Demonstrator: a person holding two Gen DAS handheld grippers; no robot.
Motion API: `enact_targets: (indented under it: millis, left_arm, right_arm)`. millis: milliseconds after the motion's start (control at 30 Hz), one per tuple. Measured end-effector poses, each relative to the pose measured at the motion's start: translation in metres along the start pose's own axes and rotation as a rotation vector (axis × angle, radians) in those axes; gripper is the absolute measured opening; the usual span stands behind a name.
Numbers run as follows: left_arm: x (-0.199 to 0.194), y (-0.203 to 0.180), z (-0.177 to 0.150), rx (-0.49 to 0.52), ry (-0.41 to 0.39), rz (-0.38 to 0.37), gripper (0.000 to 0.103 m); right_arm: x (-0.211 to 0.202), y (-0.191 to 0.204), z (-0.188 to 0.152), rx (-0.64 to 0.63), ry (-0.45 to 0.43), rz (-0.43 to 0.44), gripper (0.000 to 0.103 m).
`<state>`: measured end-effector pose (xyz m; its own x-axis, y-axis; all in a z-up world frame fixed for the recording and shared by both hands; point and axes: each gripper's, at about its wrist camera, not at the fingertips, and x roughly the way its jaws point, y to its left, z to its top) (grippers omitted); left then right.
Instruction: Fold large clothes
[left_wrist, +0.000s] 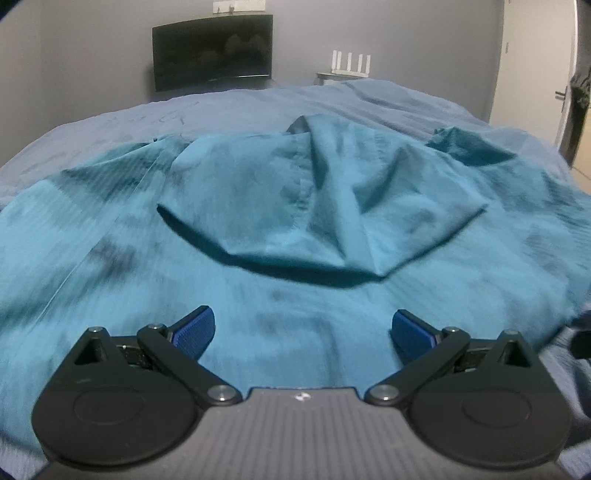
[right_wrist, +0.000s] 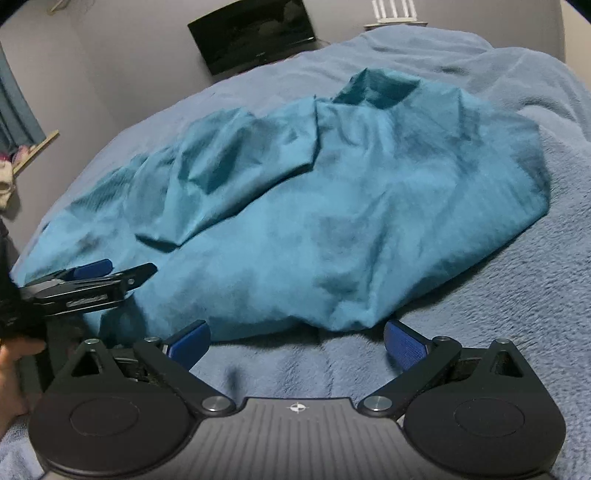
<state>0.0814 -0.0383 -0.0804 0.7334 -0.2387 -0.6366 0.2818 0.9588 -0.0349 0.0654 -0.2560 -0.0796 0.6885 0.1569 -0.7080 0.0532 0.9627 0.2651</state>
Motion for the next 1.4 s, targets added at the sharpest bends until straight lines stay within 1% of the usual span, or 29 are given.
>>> enact_targets:
  millis: [67, 200, 233, 333, 467, 500, 533, 567, 633, 667, 767, 800, 833, 900, 933, 1067, 1100, 1133, 1167, 1200, 1267, 1333, 1400]
  left_arm:
    - [-0.011, -0.001, -0.006, -0.003, 0.001, 0.003, 0.103]
    - [-0.028, -0.004, -0.014, -0.001, 0.012, 0.014, 0.103]
    - [-0.031, -0.004, -0.015, 0.0, 0.016, 0.01, 0.103]
    - [-0.033, -0.005, -0.017, 0.007, 0.02, 0.009, 0.103]
    - [-0.031, -0.007, -0.019, 0.014, 0.026, 0.018, 0.103]
    - [-0.031, -0.007, -0.019, 0.016, 0.026, 0.019, 0.103]
    - [-0.03, -0.007, -0.019, 0.016, 0.026, 0.018, 0.103]
    - [-0.03, -0.006, -0.019, 0.016, 0.026, 0.017, 0.103]
    - [-0.03, -0.005, -0.019, 0.013, 0.027, 0.013, 0.103]
    - [-0.03, -0.005, -0.019, 0.013, 0.028, 0.012, 0.103]
    - [-0.029, -0.005, -0.019, 0.012, 0.028, 0.012, 0.103]
    - [-0.029, -0.005, -0.019, 0.012, 0.029, 0.012, 0.103]
    - [-0.029, -0.005, -0.019, 0.012, 0.029, 0.013, 0.103]
    - [-0.028, -0.004, -0.02, 0.012, 0.03, 0.014, 0.103]
    - [-0.027, -0.004, -0.02, 0.012, 0.032, 0.015, 0.103]
    - [-0.023, -0.006, -0.022, 0.023, 0.041, 0.029, 0.103]
    - [-0.022, -0.007, -0.022, 0.027, 0.043, 0.032, 0.103]
    - [-0.021, -0.009, -0.022, 0.034, 0.044, 0.035, 0.103]
    - [-0.02, -0.01, -0.023, 0.042, 0.046, 0.038, 0.103]
    - [-0.019, -0.011, -0.023, 0.052, 0.048, 0.042, 0.103]
    - [-0.018, -0.015, -0.024, 0.072, 0.05, 0.05, 0.103]
    - [-0.016, -0.018, -0.024, 0.087, 0.053, 0.056, 0.103]
    - [-0.014, -0.019, -0.025, 0.1, 0.054, 0.061, 0.103]
  right_arm:
    - [-0.001, 0.003, -0.004, -0.017, 0.01, 0.0, 0.101]
    - [0.003, 0.011, -0.012, -0.069, 0.083, -0.017, 0.101]
    - [0.004, 0.01, -0.012, -0.068, 0.085, -0.022, 0.101]
    - [0.004, -0.002, -0.007, 0.002, 0.05, 0.029, 0.101]
    - [0.008, -0.026, 0.003, 0.125, -0.033, 0.097, 0.093]
    - [0.01, -0.035, 0.006, 0.174, -0.06, 0.118, 0.09]
    - [0.013, -0.043, 0.008, 0.223, -0.085, 0.126, 0.084]
    - [0.017, -0.051, 0.011, 0.268, -0.105, 0.126, 0.081]
    - [0.024, -0.064, 0.017, 0.353, -0.141, 0.112, 0.073]
    - [0.026, -0.067, 0.019, 0.381, -0.159, 0.104, 0.071]
    - [0.031, -0.068, 0.022, 0.405, -0.208, 0.059, 0.057]
    - [0.029, -0.068, 0.022, 0.412, -0.229, 0.056, 0.045]
    - [0.026, -0.069, 0.021, 0.411, -0.256, 0.061, 0.028]
    - [0.017, -0.066, 0.022, 0.389, -0.299, 0.078, 0.018]
    - [0.009, -0.06, 0.023, 0.35, -0.328, 0.075, 0.016]
    - [-0.021, -0.031, 0.03, 0.153, -0.474, 0.068, 0.016]
    - [-0.023, -0.029, 0.032, 0.135, -0.483, 0.076, 0.016]
    - [-0.021, -0.03, 0.036, 0.143, -0.473, 0.082, 0.021]
    - [-0.017, -0.034, 0.04, 0.166, -0.457, 0.089, 0.026]
    - [-0.01, -0.041, 0.043, 0.212, -0.428, 0.09, 0.037]
    - [0.006, -0.061, 0.046, 0.323, -0.361, 0.083, 0.047]
    - [0.021, -0.079, 0.048, 0.429, -0.326, 0.096, 0.049]
    - [0.031, -0.094, 0.054, 0.535, -0.32, 0.142, 0.049]
